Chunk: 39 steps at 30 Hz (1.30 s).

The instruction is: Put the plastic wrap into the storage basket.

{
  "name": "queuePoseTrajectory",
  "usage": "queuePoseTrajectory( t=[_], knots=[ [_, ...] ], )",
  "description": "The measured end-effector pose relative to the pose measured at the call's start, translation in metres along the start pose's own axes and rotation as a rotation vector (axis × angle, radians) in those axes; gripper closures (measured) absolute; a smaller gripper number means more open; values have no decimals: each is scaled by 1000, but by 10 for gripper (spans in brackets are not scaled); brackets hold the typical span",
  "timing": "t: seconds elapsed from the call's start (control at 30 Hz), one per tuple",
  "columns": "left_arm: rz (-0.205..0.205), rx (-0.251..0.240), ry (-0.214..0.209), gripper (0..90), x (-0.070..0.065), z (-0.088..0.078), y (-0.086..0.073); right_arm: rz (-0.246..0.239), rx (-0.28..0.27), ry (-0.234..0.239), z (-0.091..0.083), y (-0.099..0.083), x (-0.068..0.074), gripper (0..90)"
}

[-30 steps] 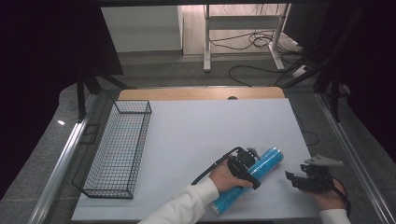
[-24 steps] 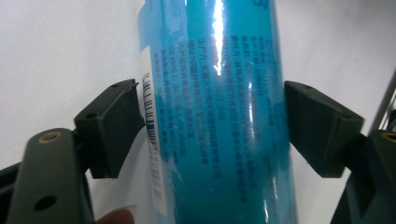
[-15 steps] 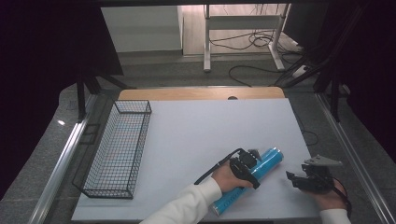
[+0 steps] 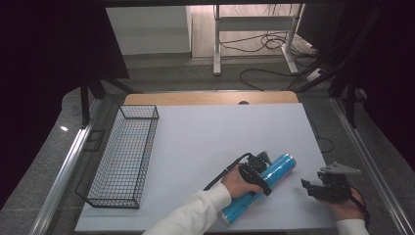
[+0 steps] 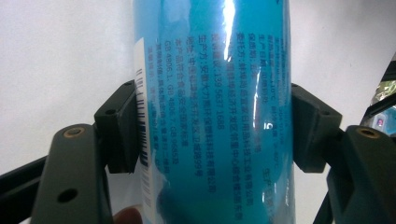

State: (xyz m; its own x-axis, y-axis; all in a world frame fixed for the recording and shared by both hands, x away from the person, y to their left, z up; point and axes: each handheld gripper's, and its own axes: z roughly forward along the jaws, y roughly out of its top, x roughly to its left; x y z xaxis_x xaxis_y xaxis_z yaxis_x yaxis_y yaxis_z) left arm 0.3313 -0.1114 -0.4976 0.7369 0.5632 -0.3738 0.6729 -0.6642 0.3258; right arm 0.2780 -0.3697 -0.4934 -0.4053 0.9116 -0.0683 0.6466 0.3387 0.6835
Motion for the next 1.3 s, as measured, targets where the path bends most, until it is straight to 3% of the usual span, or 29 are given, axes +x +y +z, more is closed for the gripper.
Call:
queuePoseTrajectory(
  t=[0.13, 0.43, 0.6, 0.83, 1.03, 1.3],
  knots=[
    [-12, -3, -26, 312, 6, -5, 0, 3, -3, -4, -1, -1, -2, 320],
    [-22, -37, -31, 314, 13, -36, -2, 4, -7, -6, -2, 0, -2, 318],
    [-22, -48, -13, 314, 23, -58, -7, 4, -7, -8, -2, 0, -2, 316],
    [-58, -78, 7, 313, 42, -86, -19, 6, -6, -8, -2, 0, -2, 316],
    [-84, -108, 58, 314, 55, -116, -35, 12, -11, -8, -3, 0, -1, 316],
    [-139, -170, 80, 314, 79, -154, -60, 1, -34, 6, -3, 2, 3, 306]
  ],
)
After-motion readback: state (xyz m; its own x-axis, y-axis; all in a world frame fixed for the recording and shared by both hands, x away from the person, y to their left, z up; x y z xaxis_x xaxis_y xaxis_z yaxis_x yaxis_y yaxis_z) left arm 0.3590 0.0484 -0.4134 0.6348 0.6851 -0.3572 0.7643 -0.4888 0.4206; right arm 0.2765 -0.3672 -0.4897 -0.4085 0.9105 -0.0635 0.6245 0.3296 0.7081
